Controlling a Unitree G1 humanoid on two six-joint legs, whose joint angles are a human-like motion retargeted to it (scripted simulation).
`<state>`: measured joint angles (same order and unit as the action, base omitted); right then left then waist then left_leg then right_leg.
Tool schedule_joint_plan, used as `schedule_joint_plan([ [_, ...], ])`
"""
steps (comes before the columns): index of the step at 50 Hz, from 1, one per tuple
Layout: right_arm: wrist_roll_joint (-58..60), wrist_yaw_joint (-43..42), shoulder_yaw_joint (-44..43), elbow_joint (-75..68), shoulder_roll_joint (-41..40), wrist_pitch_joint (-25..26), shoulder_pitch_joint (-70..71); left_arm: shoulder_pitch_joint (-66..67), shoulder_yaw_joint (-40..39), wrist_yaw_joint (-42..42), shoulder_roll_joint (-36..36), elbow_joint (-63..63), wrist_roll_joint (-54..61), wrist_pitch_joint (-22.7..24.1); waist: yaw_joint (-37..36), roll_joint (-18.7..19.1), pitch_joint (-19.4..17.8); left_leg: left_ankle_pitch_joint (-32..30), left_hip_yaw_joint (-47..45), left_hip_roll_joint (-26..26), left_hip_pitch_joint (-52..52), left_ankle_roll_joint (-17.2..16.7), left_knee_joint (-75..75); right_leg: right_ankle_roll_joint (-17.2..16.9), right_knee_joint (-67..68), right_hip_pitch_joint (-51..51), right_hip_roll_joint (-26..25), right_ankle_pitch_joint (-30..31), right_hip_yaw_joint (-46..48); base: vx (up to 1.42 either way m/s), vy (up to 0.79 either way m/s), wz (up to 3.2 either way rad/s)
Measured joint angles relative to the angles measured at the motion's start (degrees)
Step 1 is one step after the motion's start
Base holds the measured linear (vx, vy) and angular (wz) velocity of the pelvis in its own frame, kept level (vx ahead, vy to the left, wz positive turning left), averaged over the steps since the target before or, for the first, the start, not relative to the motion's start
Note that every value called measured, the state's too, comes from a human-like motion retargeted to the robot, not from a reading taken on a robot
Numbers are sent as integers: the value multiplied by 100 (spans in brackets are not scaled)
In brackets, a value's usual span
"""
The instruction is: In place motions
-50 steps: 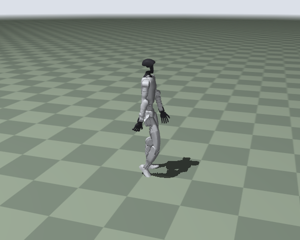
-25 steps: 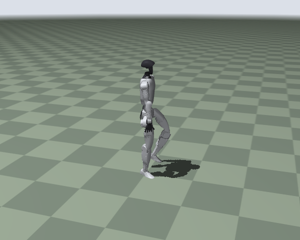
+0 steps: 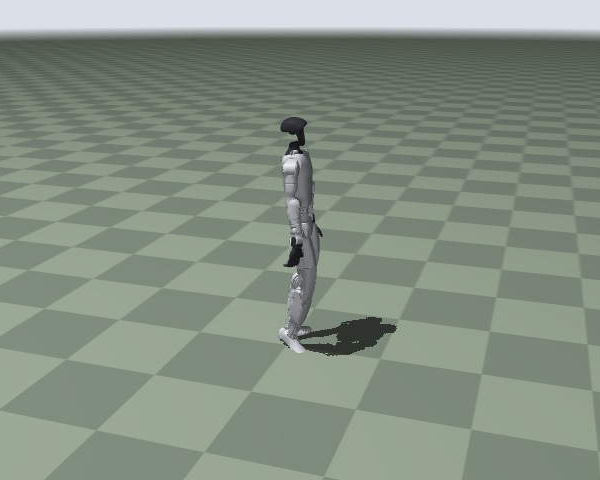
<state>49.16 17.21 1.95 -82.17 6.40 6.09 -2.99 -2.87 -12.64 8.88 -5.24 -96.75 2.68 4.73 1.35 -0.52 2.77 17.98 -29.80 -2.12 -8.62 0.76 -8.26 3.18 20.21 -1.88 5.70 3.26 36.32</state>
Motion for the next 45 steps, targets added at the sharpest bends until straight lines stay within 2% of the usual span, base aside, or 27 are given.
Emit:
schedule_joint_plan([
  [2, 93, -84, -459, -823, 392, 787, -78, -897, 458, -205, 197, 276, 55, 87, 281, 352, -230, -140, 375, -234, 187, -93, 318, 285, 2353, 1211, 574, 1316, -115, -21, 30, 63],
  [3, -6, -256, -635, -1197, 601, 1127, -68, -1370, 732, -312, 231, 489, 13, 133, 545, 410, -402, -120, 652, -232, 384, -76, 278, 447, 3421, 1991, 806, 1681, -514, -49, 32, 100],
  [4, -178, -449, -779, -1403, 821, 1386, -207, -1819, 987, -451, 233, 737, -60, 163, 781, 451, -548, -132, 783, -165, 486, -4, 305, 557, 4370, 2618, 1077, 1521, -756, -49, 33, 125],
  [5, -387, -652, -907, -1524, 1045, 1604, -422, -2256, 1233, -608, 219, 1003, -147, 185, 1005, 483, -680, -159, 840, -66, 539, 95, 366, 640, 5258, 3170, 1368, 1099, -921, -34, 37, 134],
  [7, -1018, -692, -1121, -1524, 1277, 1940, -931, -2981, 1348, -957, 3, 1613, -623, 171, 1433, 515, -1037, -159, 909, 85, 456, 265, 465, 726, 6620, 3919, 2186, 623, -959, -26, 29, 159],
  [10, -1924, -1058, -1524, -1524, 1359, 2322, -1499, -3302, 1236, -639, -116, 2386, -1069, 186, 2082, 590, -1132, -307, 1125, -11, 599, 311, 540, 537, 7326, 4872, 2081, 350, -1201, -7, -1, 121],
  [12, -2511, -1391, -2042, -1524, 1301, 1994, -1954, -3156, 1242, -423, 168, 2606, -733, 420, 1918, 689, -865, -343, 1009, -86, 742, 317, 526, 482, 7288, 5061, 2033, 199, -1155, 30, -12, 2],
  [15, -3416, -1252, -2427, -1524, 1144, 1312, -2292, -2955, 1190, -705, 528, 2574, -210, 666, 1568, 588, -570, -307, 982, 11, 766, 300, 513, 494, 6759, 4684, 2161, 219, -949, 15, -14, -37],
  [18, -4179, -1096, -2259, -1524, 1075, 1212, -2054, -2409, 1069, -784, 468, 2346, -231, 648, 1113, 418, -466, -263, 657, 65, 484, 140, 585, 423, 5328, 3750, 1490, 461, -1072, 10, -14, -122],
  [21, -4323, -946, -1665, -1524, 974, 1092, -1463, -1442, 804, -613, 484, 1839, -170, 632, 662, 442, -252, -126, 200, -57, 271, -26, 471, 322, 2937, 2309, 575, 791, -1163, 26, -11, -147],
  [22, -4230, -865, -1366, -1524, 916, 1087, -1203, -1051, 610, -616, 501, 1621, -141, 633, 593, 471, -224, -80, 169, -126, 232, -41, 318, 168, 1945, 1690, 263, 710, -1174, 25, -15, -67],
  [23, -4063, -763, -993, -1524, 843, 1118, -905, -633, 312, -672, 510, 1369, -73, 641, 628, 518, -260, -60, 288, -221, 222, -28, 58, -158, 839, 950, -55, 203, -1117, 26, -14, -17],
  [24, -3765, -682, -532, -1524, 766, 1156, -583, -219, -119, -724, 526, 1088, 86, 608, 685, 474, -284, -140, 326, -251, 221, -6, -276, -228, -40, 271, -192, -270, -631, 27, -14, 18],
  [25, -3403, -612, -27, -1524, 688, 1198, -248, 193, -617, -775, 545, 792, 292, 555, 753, 385, -303, -270, 325, -250, 224, 20, -648, -168, -806, -376, -239, -726, 68, 21, -21, -31],
  [27, -2149, -268, 810, -1454, 399, 1237, 607, 847, -1581, -854, 416, 285, 659, 274, 372, -9, -180, -1045, -338, -680, 902, 190, -2497, -257, -1428, -447, 144, -611, -193, 0, -28, -93],
  [28, -1378, 24, 1016, -1243, 257, 1178, 1053, 1067, -1864, -782, 236, 23, 767, 131, 125, 38, -149, -1427, -115, -1321, 1886, 320, -3973, -379, -1547, -284, 92, -531, -345, -24, -28, -114],
  [29, -816, 204, 1164, -867, 170, 966, 1396, 1369, -1979, -671, 60, -65, 793, -101, -232, 17, -143, -1630, 325, -1516, 2776, 394, -5018, -378, -1620, -81, 25, -469, -660, -35, -26, -135],
  [30, -358, 329, 1283, -408, 111, 678, 1686, 1714, -2008, -539, -113, -65, 778, -377, -644, -39, -150, -1745, 872, -1490, 3620, 440, -5847, -317, -1670, 143, -49, -415, -1055, -27, -28, -151],
  [33, 171, 477, 1385, 743, -43, -231, 2599, 2566, -2001, -567, -526, -65, 625, -1160, -1088, -310, -631, -790, 885, -2151, 4675, 647, -7745, -95, -1654, 39, 9, -352, -1047, -10, -23, -115],
  [36, -320, 743, 1073, 1609, -170, -631, 3115, 2719, -2220, -752, -506, -65, 195, -1293, -1513, -336, -956, -405, 956, -2332, 5488, 759, -8665, 34, -1518, 128, 31, -373, -1444, -22, 1, -74],
  [40, -1878, 1210, 870, 1995, -599, -1248, 3210, 2772, -2468, -1161, -411, -65, 247, -1157, -1560, -370, -730, -319, 959, -2332, 5856, 605, -8820, 105, -1458, 320, 19, -389, -1563, 6, 3, -7],
  [43, -2024, 1639, 639, 1955, -722, -1221, 2889, 2441, -1995, -947, -476, -65, 344, -1149, -1305, -331, -567, -428, 1012, -2223, 5400, 522, -8234, 27, -1536, 225, -32, -429, -1382, 9, 1, 78],
  [45, -1768, 1721, 573, 1749, -732, -1111, 2432, 2111, -1536, -788, -540, -65, 404, -1022, -1022, -309, -354, -576, 1058, -1942, 4788, 402, -7392, -58, -1604, 106, -63, -471, -1094, 27, 5, 115],
])
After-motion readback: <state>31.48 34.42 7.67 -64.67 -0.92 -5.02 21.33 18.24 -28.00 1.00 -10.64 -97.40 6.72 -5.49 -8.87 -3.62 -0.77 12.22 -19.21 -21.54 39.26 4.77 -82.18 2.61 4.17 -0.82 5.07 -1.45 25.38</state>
